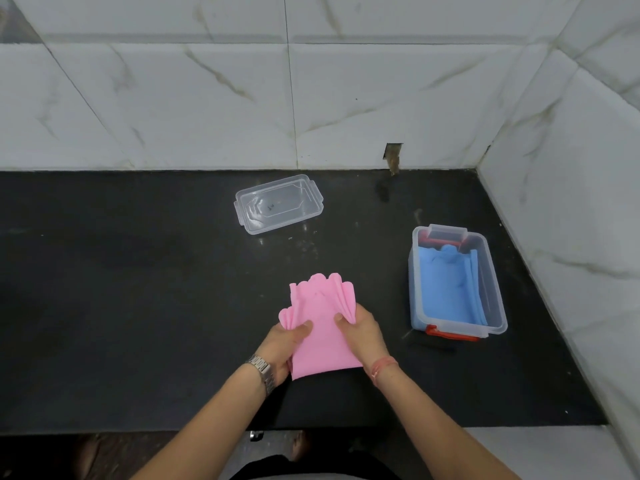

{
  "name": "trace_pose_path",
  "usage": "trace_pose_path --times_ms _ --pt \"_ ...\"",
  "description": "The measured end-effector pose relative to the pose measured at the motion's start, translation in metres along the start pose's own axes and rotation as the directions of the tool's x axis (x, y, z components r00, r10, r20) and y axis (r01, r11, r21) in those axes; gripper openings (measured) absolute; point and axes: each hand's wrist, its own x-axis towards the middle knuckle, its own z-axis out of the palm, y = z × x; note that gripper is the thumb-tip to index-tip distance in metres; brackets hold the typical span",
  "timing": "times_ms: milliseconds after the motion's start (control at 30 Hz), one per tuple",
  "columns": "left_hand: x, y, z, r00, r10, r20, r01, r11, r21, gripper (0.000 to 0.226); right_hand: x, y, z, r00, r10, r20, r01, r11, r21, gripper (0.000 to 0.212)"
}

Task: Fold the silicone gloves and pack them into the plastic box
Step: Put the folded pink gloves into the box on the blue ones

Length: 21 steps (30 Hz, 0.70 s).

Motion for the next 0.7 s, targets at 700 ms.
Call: trace_pose_path --times_ms 700 --pt "-0.021 0.040 0.149 0.863 0.470 0.187 -0.500 0.738 0.453 0.034 0.000 -0.024 -0.143 0.894 -0.268 -0.359 0.236 0.963 -0.132 0.021"
